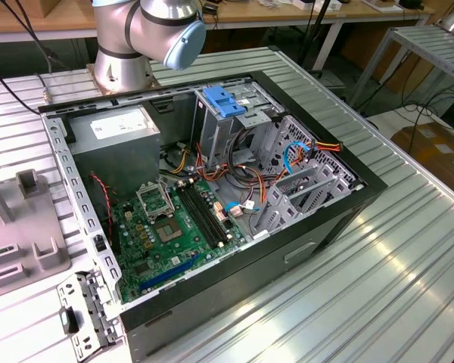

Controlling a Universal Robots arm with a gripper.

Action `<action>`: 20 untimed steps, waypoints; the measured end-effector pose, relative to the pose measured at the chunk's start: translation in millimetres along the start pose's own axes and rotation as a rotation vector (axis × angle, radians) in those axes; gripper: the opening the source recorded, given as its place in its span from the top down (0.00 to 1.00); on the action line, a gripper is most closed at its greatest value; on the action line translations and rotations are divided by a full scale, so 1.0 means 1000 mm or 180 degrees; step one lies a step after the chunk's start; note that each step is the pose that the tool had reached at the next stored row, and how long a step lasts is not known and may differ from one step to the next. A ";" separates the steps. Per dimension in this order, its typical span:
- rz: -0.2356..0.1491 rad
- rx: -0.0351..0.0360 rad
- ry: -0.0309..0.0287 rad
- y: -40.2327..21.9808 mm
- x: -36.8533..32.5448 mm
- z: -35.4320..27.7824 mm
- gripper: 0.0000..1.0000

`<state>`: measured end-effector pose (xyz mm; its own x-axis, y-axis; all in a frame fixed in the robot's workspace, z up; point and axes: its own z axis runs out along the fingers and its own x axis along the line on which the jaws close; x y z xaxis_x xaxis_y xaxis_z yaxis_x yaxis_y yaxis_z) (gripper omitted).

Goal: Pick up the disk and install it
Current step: 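Pick up the disk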

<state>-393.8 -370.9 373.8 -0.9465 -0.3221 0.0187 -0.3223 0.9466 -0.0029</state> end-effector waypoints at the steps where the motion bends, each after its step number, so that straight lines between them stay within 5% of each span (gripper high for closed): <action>1: -0.0022 0.0000 0.0000 0.0000 0.0000 0.0000 0.89; 20: -0.0334 0.0006 -0.0001 0.0000 0.0000 0.0000 0.89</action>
<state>-393.8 -370.9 373.8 -0.9075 -0.4196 0.0188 -0.4197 0.9076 -0.0029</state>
